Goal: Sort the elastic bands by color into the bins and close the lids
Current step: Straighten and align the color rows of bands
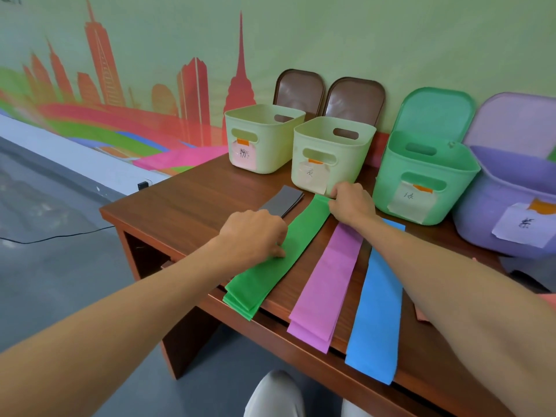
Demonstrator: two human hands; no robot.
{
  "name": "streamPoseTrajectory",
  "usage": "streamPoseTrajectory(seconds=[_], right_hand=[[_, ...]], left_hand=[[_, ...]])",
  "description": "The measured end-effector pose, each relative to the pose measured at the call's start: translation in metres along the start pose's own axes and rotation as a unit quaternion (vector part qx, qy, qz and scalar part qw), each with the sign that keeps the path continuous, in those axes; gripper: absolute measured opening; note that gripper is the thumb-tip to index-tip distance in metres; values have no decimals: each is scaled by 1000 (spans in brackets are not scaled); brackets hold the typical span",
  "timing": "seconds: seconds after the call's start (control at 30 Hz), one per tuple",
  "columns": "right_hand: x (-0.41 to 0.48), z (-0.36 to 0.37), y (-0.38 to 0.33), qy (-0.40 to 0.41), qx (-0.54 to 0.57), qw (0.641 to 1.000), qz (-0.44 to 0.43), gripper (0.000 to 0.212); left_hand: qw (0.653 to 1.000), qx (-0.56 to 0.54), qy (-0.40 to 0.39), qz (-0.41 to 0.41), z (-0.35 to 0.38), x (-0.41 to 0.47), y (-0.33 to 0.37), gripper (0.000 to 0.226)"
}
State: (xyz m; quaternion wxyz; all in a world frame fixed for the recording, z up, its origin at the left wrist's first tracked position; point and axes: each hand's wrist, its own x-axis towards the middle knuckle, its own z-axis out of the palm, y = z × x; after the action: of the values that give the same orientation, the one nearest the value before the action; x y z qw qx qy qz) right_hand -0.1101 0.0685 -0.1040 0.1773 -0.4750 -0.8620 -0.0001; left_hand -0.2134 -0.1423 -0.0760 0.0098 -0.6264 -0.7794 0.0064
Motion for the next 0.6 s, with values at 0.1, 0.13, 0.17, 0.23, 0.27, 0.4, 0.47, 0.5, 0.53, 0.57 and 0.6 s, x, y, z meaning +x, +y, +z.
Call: streamPoseTrajectory(seconds=[0.1, 0.13, 0.17, 0.23, 0.27, 0.4, 0.47, 0.5, 0.53, 0.57, 0.6], right_hand=[[-3, -13, 5, 15, 31, 999, 4, 22], [-4, -18, 8, 16, 45, 999, 1, 22], [-5, -25, 12, 11, 62, 998, -4, 22], [-7, -40, 22, -12, 89, 996, -27, 22], [-10, -48, 28, -28, 93, 994, -42, 21], [-34, -89, 57, -106, 67, 986, -112, 14], [-48, -106, 78, -133, 42, 982, -128, 15], [-54, -113, 91, -139, 35, 982, -124, 15], [-61, -120, 103, -142, 38, 982, -115, 14], [-69, -126, 117, -145, 51, 983, -101, 11], [-77, -131, 129, -144, 70, 983, -88, 9]], left_hand=[[997, 54, 52, 28, 1, 0, 7, 29], [996, 44, 71, 36, 2, 0, 10, 26], [995, 21, 90, 44, 1, 0, 13, 21], [990, -56, 112, 63, -2, 0, 20, 16], [986, -98, 113, 75, -5, 2, 24, 16], [961, -207, 116, 142, -13, 9, 55, 16], [947, -254, 114, 161, -14, 12, 77, 16], [940, -275, 111, 167, -15, 13, 89, 16], [934, -293, 106, 174, -14, 15, 102, 16], [928, -311, 98, 182, -13, 16, 115, 16], [921, -328, 88, 189, -10, 18, 128, 16]])
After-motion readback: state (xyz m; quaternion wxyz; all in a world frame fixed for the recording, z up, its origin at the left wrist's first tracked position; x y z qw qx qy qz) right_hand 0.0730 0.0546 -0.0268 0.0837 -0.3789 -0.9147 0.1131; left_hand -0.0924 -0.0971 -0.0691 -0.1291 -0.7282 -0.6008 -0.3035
